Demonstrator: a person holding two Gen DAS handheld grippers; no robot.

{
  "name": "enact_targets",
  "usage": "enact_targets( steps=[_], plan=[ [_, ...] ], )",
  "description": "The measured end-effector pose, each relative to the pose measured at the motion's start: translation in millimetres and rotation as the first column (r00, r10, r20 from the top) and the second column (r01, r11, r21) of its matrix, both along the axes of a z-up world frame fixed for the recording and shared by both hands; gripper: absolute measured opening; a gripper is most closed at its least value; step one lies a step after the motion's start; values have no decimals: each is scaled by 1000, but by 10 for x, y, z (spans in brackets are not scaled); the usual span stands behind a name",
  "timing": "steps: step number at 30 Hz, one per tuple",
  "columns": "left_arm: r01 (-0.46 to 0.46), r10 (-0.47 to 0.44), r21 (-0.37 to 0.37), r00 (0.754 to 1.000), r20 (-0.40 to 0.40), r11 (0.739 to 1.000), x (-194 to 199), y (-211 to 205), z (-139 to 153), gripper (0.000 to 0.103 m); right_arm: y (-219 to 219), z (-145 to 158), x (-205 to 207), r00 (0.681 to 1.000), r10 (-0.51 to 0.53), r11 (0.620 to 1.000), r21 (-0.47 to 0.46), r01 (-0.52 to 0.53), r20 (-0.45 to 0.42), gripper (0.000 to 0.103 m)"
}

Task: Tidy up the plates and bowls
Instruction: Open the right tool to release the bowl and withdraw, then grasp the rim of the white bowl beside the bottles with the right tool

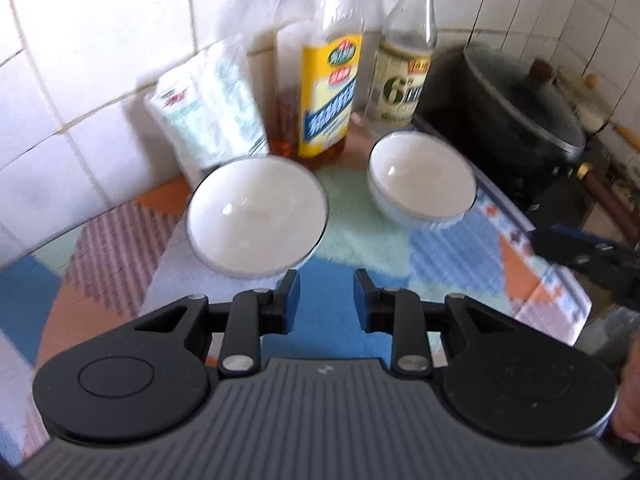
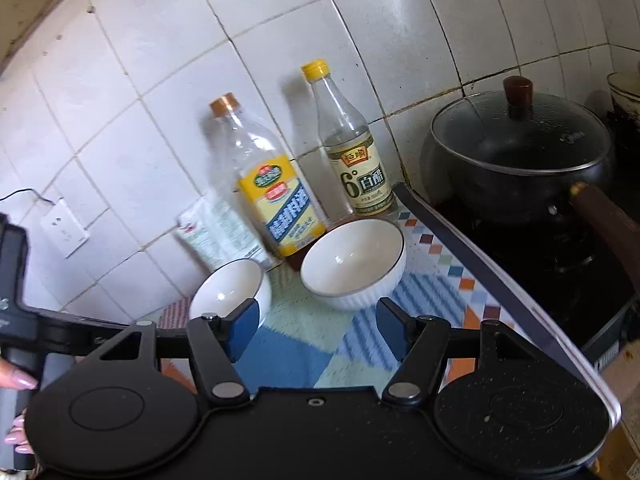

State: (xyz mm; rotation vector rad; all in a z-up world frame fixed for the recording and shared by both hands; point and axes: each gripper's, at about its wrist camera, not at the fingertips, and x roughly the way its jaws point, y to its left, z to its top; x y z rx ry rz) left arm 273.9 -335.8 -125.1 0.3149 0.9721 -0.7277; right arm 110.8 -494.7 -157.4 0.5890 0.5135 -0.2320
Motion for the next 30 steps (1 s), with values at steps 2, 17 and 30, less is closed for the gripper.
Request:
enact_targets(
  steps=[2,17,30],
  plan=[
    [-7,7,-28,1000,-19,1000,72,-85,-24,28,-84,-63,126,1000,2,1000,16,-2,-3,70],
    [-93,83,-93,991,-107,991,246,-694,-397,28,-618,-551,695,983,-132,984,100,145,-131,55],
    [-71,65,-80,995,-80,994,299,-951,-636,41,-663,-870,821,975,-194,963,168,211,-111,26]
  ],
)
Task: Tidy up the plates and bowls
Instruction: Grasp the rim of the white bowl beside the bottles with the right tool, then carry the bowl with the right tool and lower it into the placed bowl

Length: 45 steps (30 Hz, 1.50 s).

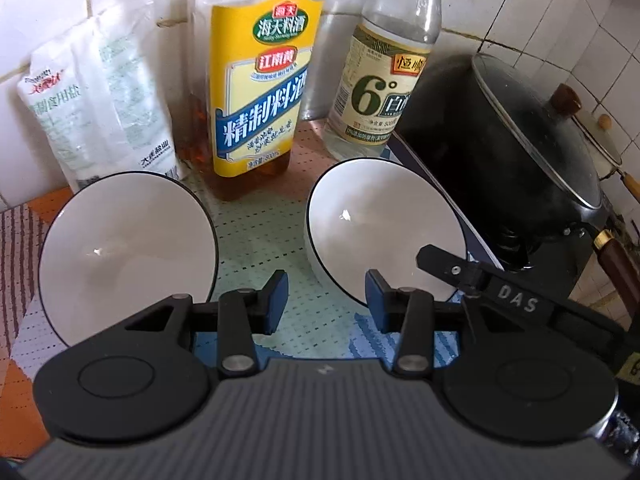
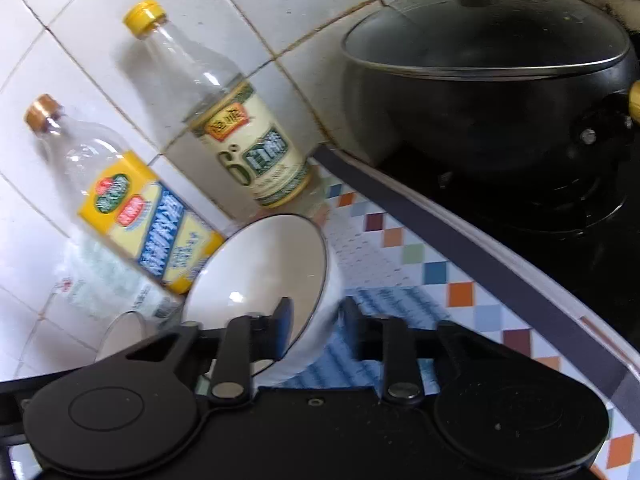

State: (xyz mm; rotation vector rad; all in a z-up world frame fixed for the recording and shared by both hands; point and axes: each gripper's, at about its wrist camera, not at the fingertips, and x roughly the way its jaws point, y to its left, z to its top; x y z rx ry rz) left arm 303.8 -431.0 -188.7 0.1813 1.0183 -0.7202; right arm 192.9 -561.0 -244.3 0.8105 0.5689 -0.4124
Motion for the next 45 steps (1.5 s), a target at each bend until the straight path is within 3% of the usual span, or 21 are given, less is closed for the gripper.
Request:
enact_targets(
  steps=[7,8,9,11,13,15,19,28,39,45],
  plan=[
    [-32,30,-72,999,-30,997,45,39,-120,40,-47,-59,-50,999,-37,999,-19,37,-31,9],
    [-29,27,-85,999,-32,996,42,45,-129,34,-66,-79,-61,999,-40,999,-9,40,-28,8],
    [-23,19,-98,999,-43,995,44,49,-133,21,-83,-99,-76,999,-39,999,3,39,-25,8],
    [-17,12,-81,998,-54,997,45,23,-137,17,-101,-123,-103,999,-34,999,24,34,-13,8],
    [-6,6,-3,1000,-23,1000,24,-33,-141,12,-80,-107,-117,1000,-25,999,31,25,-13,9],
    [-3,4,57,1000,-18,998,11,-53,-151,12,-36,-55,-153,1000,-9,999,34,9,0,11],
    [6,-5,57,1000,-19,998,-44,68,-36,12,58,25,-183,999,28,999,21,-28,-26,12],
    [71,-75,73,996,54,995,-273,212,412,13,217,316,-444,999,37,999,31,-38,21,13],
    [73,-72,125,997,-16,989,-597,554,659,13,515,686,-742,998,54,998,13,-54,-23,13],
    [95,-95,163,995,-12,982,-847,770,713,13,766,756,-973,998,55,998,11,-54,-39,13]
  ],
)
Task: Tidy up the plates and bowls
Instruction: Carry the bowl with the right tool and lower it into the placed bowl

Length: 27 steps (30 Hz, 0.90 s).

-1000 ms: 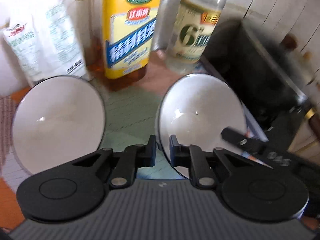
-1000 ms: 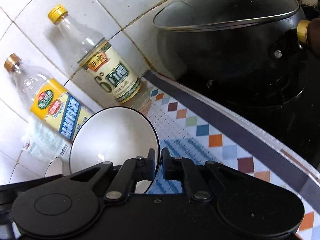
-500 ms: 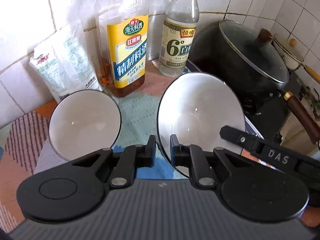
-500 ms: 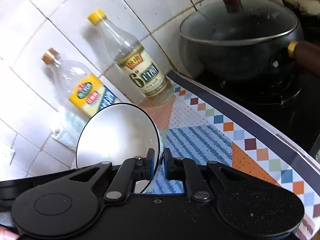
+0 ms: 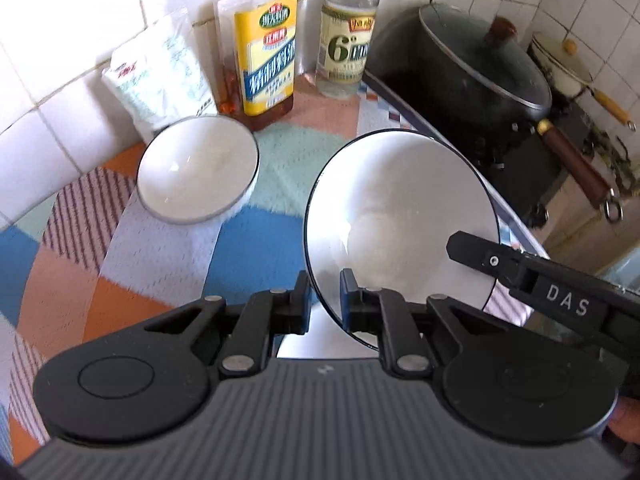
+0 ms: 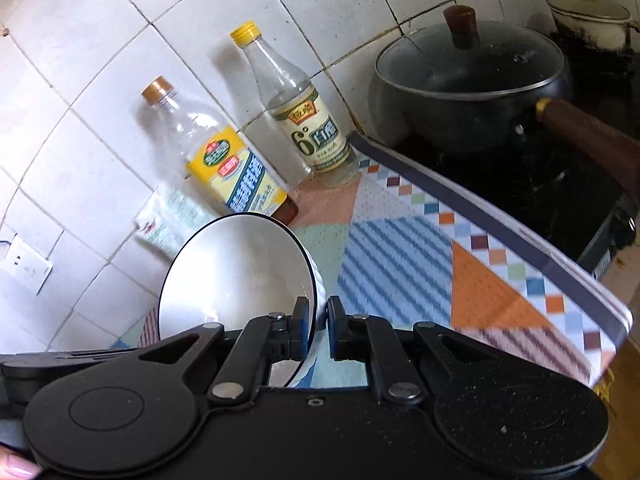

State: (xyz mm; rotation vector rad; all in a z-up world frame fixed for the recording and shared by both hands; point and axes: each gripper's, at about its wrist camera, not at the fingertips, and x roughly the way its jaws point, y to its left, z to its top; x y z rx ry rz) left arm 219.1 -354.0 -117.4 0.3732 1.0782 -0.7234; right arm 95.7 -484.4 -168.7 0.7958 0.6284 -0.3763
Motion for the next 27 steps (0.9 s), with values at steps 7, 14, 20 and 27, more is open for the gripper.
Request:
enact_targets(
  steps=[7,14,20,27],
  plan=[
    [-23,23,7,997,72,1000,-272,250,68,13,290,-11,-128,997,70,998,4,-70,-25,13],
    [-51,51,17,999,9,999,-344,422,-38,13,469,-5,-221,992,117,992,-48,-119,-40,13],
    [-77,80,37,994,-76,996,-330,537,-222,12,600,-74,-234,986,161,980,-107,-166,-54,13],
    [-85,93,72,989,-115,994,-304,572,-327,12,798,-133,-208,973,205,948,-225,-224,-102,13]
  ],
)
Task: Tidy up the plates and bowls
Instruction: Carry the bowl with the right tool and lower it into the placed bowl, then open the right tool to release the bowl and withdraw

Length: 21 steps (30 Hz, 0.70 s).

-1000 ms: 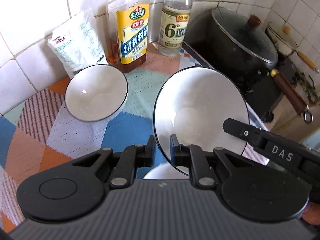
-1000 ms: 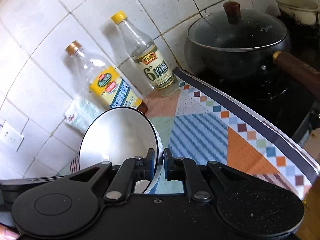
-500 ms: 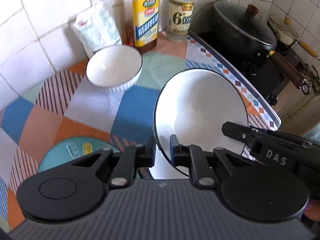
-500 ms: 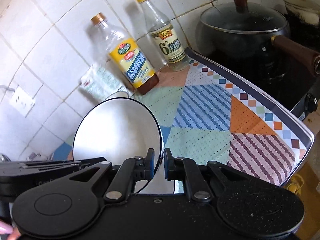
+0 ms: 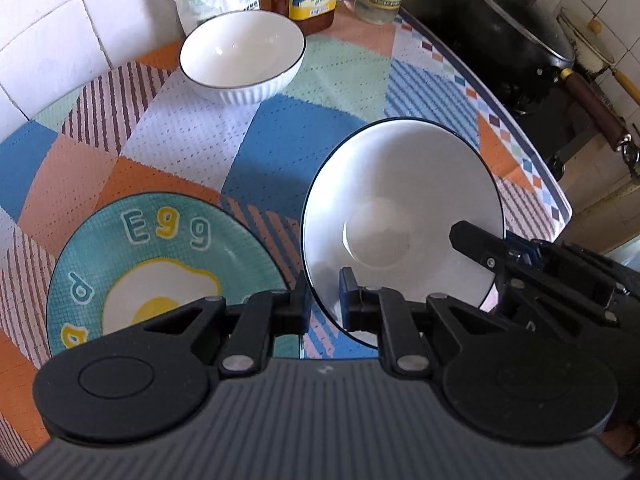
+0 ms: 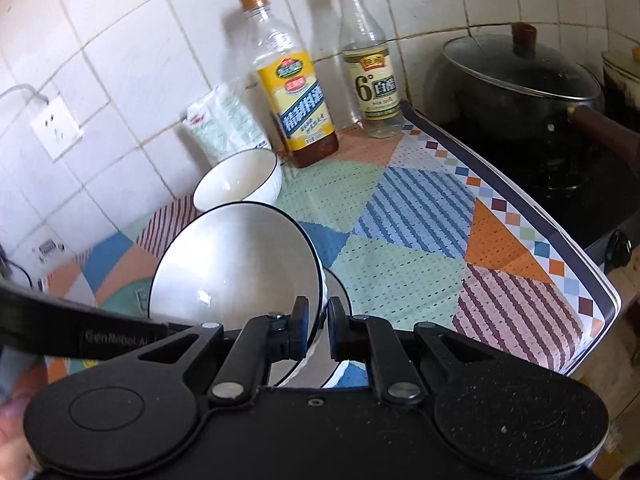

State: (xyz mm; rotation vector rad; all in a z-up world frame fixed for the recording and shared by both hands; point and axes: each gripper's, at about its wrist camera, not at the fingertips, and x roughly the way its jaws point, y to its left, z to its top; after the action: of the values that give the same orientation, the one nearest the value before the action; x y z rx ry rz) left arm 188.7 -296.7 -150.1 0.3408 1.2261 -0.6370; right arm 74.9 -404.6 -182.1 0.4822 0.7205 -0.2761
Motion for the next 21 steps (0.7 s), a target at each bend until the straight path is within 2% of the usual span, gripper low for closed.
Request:
enact_targets(
  steps=[7,10,14,21],
  plan=[
    [28,-28,31,1000,11,999,-75,-34,-66,16,230,-39,45,998,49,979,-197,-57,-46,13],
    [23,-24,40,999,36,999,-88,-39,-77,15,329,-49,60,996,62,950,-303,-77,-57,13],
    [19,-20,28,999,28,999,-73,-45,-83,16,423,-88,81,994,74,898,-428,-100,-78,13],
    [15,-15,12,1000,12,1000,-65,-28,-87,16,343,-142,76,993,81,917,-383,-106,-80,14]
  ],
)
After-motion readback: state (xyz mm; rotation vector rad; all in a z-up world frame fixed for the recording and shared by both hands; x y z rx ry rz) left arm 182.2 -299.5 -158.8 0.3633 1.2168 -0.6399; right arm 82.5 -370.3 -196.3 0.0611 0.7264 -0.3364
